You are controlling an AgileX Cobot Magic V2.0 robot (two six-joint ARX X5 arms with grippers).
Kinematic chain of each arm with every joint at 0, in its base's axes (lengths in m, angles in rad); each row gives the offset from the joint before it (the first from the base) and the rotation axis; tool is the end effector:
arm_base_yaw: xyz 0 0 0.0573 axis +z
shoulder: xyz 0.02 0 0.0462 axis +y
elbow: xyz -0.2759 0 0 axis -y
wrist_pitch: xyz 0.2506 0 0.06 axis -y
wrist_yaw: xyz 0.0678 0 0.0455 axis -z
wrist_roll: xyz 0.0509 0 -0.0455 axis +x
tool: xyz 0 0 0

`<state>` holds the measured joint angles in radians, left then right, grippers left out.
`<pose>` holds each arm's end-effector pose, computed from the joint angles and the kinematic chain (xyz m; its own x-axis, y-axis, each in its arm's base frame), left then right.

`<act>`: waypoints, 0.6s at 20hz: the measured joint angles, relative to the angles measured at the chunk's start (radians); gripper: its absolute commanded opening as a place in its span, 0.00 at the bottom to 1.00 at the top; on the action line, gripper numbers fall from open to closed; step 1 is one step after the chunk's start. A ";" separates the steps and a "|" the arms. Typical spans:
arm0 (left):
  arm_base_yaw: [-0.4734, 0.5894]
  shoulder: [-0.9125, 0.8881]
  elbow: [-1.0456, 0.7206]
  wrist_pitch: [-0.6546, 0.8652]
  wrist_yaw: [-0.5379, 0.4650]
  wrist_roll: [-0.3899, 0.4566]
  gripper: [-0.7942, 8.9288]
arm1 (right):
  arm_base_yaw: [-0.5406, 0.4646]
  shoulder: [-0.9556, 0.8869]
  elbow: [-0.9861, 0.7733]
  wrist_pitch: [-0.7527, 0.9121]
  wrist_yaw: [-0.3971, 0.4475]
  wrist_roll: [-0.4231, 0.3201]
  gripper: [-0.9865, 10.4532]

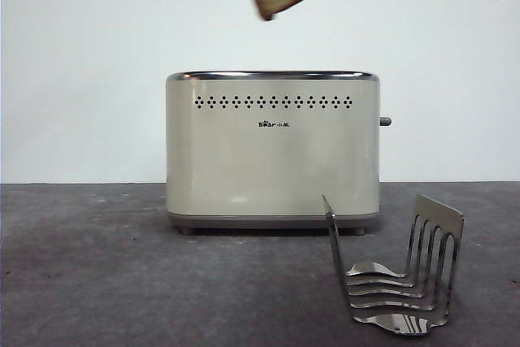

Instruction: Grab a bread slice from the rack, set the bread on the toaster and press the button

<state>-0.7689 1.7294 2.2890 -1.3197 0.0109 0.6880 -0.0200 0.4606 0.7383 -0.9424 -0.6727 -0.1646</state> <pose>0.2369 -0.2300 0.4780 0.5133 -0.5118 -0.6890 0.8559 0.2467 0.4544 0.0827 0.0301 0.2862 0.6280 0.6107 -0.4824 -0.5693 0.7831 0.2502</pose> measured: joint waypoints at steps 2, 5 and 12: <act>0.041 0.000 0.000 0.000 -0.006 0.080 0.07 | 0.000 0.000 0.000 -0.002 0.000 0.000 0.08; 0.083 0.000 0.000 0.003 -0.002 0.132 0.07 | 0.000 0.000 0.000 -0.002 0.000 0.000 0.08; 0.132 0.002 0.000 0.019 0.086 0.203 0.07 | 0.000 0.000 0.000 -0.002 0.000 0.000 0.08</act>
<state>-0.6365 1.7309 2.2890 -1.3010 0.0967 0.8913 -0.0196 0.4606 0.7383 -0.9447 -0.6731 -0.1646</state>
